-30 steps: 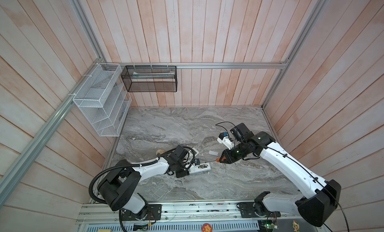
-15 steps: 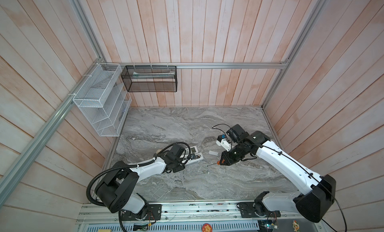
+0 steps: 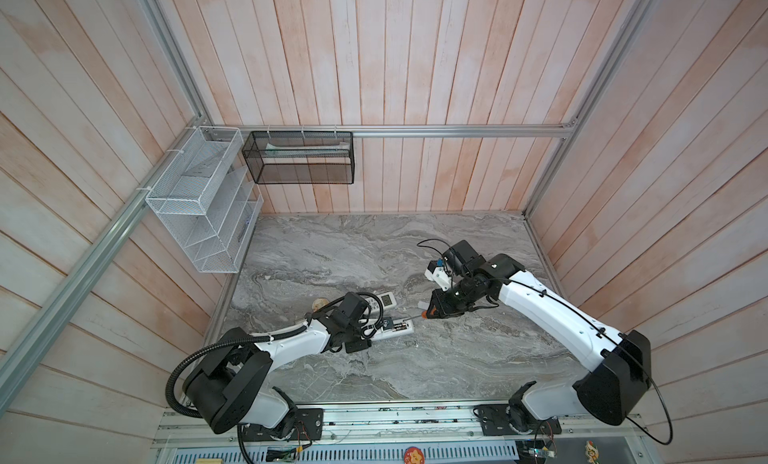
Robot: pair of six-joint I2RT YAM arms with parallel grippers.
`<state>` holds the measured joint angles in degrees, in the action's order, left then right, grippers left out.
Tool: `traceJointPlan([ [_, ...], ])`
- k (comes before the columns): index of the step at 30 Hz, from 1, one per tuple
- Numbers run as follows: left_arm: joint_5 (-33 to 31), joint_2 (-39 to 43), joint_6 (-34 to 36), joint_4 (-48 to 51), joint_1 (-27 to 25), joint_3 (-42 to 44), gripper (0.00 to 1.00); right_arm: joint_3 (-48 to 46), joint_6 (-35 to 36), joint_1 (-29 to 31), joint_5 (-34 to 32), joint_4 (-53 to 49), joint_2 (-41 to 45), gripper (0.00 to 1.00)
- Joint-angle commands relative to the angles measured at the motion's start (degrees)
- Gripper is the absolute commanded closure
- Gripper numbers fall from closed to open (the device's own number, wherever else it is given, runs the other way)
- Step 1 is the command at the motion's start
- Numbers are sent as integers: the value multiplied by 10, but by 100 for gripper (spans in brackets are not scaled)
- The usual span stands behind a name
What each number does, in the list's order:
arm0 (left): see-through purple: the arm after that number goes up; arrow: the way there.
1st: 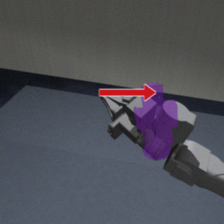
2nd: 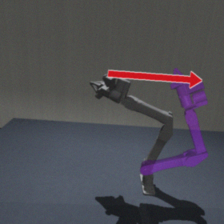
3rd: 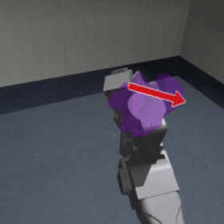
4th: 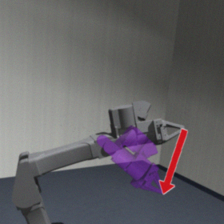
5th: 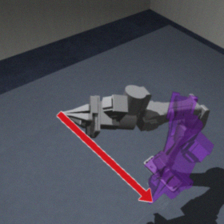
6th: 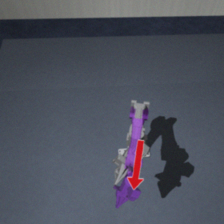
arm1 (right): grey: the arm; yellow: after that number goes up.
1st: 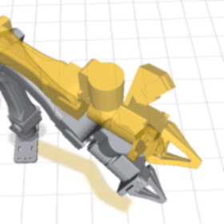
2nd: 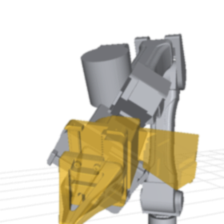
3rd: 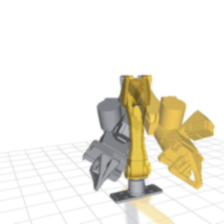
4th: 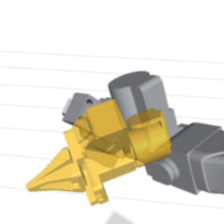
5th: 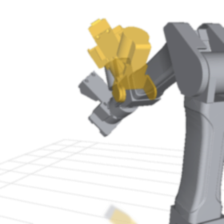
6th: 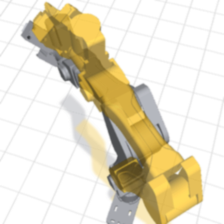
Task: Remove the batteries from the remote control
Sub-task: 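Bring the screwdriver tip to the battery compartment with the right gripper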
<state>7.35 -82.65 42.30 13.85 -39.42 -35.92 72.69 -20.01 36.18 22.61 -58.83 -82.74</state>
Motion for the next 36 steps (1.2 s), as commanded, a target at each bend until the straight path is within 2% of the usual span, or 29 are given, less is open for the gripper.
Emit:
traceJointPlan([
  [1,19,-15,12,50,-4,19,74,6,-26,-1,24,-38,-15,100],
  [5,25,-25,15,51,-8,19,74,4,-12,-1,20,-35,-9,100],
  [9,33,-30,19,53,-11,19,74,9,36,1,6,-30,-5,100],
  [16,41,-32,19,58,-11,20,74,56,225,9,-21,-26,6,100],
  [23,45,-31,21,59,-12,20,74,94,353,8,-115,-117,-28,100],
  [27,46,-32,21,59,-12,20,74,96,390,9,-114,-132,-32,100],
  [30,46,-31,22,60,-12,21,74,96,406,10,-84,-125,-19,100],
  [36,47,-30,22,60,-13,23,74,71,411,10,-58,-95,-1,100],
])
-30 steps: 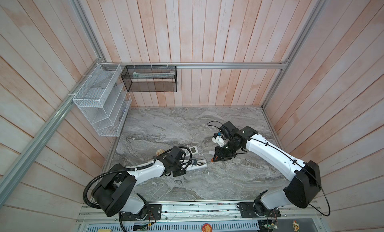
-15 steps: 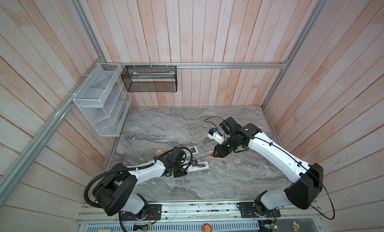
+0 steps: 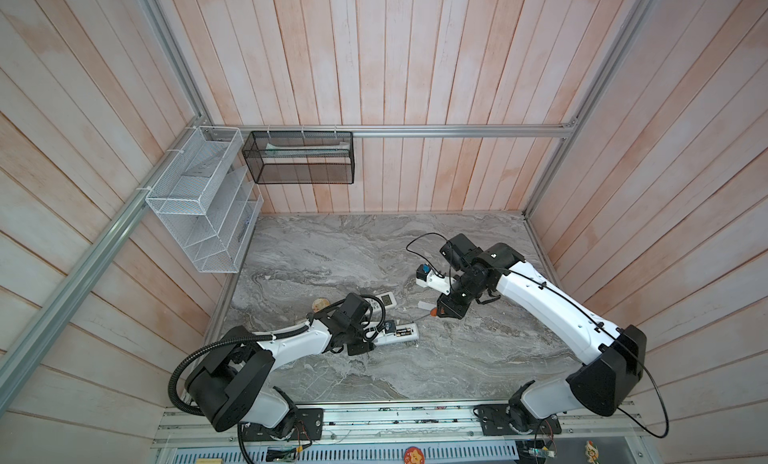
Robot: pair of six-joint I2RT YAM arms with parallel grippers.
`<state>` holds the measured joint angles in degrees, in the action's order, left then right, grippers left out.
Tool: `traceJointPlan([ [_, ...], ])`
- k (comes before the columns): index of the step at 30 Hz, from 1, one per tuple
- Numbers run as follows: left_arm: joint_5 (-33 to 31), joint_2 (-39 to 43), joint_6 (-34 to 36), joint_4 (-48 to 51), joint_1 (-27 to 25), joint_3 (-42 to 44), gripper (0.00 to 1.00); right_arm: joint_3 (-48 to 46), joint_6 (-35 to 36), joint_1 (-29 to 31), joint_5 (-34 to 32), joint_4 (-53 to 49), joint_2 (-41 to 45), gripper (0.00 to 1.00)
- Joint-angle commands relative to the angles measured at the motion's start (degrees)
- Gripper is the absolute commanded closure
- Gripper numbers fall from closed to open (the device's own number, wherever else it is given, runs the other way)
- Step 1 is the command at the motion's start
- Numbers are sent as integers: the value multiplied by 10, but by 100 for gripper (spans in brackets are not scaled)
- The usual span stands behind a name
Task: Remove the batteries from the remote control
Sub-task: 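Bring the screwdriver tip to the battery compartment with the right gripper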
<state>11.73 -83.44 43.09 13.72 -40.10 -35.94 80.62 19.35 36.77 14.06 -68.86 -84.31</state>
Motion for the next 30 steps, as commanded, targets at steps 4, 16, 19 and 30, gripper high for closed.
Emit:
traceJointPlan([
  [4,5,-24,14,62,-6,23,74,-28,6,4,52,24,13,100],
  [16,4,-24,15,60,-6,23,74,-64,-14,-10,49,36,17,100],
  [19,4,-25,14,60,-7,23,74,-70,-18,-14,50,43,15,100],
  [30,2,-25,14,57,-8,24,74,-76,-19,-21,48,50,3,100],
])
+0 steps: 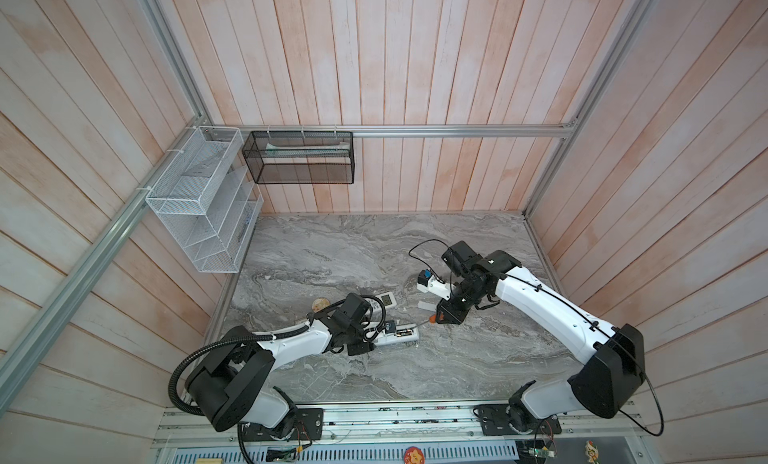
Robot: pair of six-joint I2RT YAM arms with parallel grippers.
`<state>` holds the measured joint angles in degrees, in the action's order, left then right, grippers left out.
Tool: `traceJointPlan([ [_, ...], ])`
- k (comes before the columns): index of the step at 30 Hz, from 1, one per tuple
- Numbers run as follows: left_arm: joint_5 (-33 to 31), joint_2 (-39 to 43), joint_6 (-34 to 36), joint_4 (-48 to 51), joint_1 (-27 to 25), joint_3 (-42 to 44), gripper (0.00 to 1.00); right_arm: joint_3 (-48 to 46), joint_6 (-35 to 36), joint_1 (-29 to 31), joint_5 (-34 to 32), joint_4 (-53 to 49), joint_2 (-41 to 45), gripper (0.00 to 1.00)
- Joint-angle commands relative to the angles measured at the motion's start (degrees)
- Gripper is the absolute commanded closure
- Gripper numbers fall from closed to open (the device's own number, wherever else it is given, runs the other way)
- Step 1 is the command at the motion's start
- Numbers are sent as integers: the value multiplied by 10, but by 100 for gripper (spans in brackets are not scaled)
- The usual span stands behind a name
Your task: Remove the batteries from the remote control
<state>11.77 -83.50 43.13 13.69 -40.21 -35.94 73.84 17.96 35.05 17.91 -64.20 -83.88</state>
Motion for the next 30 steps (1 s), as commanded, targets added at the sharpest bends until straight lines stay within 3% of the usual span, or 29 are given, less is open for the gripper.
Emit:
traceJointPlan([
  [1,1,-24,14,57,-7,25,74,-10,-5,-4,9,4,-1,100],
  [30,-1,-30,13,60,-10,22,74,-43,0,-17,4,34,-10,100],
])
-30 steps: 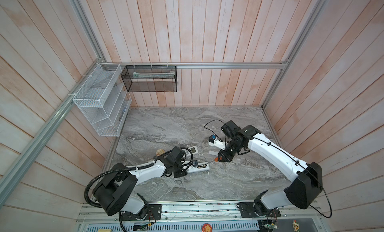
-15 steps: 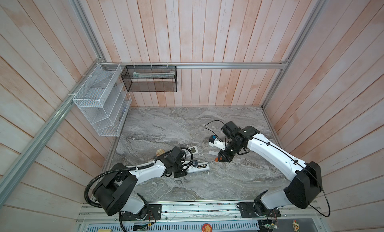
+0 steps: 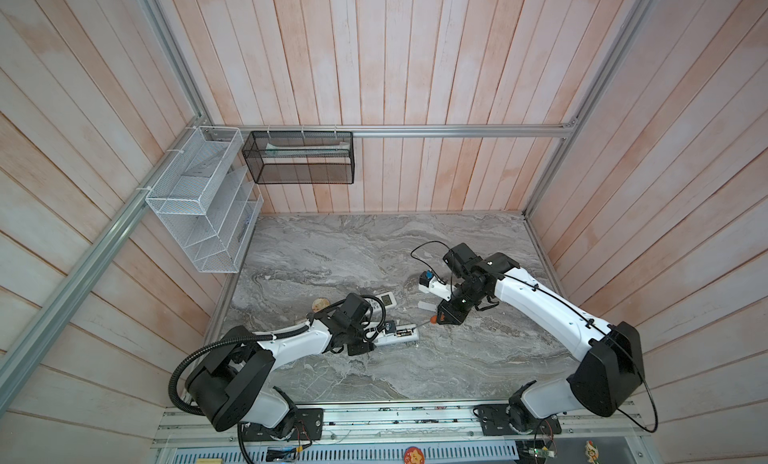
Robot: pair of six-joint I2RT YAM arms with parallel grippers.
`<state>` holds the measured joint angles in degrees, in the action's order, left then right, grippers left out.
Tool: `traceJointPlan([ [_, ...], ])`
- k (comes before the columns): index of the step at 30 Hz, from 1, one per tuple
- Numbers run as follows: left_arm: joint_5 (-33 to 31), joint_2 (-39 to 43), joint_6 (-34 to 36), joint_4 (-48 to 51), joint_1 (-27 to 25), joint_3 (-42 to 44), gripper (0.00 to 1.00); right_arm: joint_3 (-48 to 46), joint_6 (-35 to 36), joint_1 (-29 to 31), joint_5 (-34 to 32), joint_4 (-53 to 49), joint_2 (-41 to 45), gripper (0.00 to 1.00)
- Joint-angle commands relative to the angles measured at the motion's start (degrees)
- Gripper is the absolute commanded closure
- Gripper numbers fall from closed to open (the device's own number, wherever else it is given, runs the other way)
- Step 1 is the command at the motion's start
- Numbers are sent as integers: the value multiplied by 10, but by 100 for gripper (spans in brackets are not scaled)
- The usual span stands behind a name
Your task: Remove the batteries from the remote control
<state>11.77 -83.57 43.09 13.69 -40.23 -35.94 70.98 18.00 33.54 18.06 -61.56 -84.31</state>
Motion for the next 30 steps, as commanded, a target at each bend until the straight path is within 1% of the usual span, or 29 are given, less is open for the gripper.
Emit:
traceJointPlan([
  [1,-1,-30,13,60,-10,22,74,-16,0,-2,4,8,-6,100],
  [14,-2,-31,13,60,-10,22,74,-45,-4,-2,47,38,1,100],
  [21,-2,-33,14,60,-10,20,74,-43,-2,-2,65,44,2,100],
  [30,-1,-41,14,63,-11,16,74,-32,-4,-2,103,50,17,100],
])
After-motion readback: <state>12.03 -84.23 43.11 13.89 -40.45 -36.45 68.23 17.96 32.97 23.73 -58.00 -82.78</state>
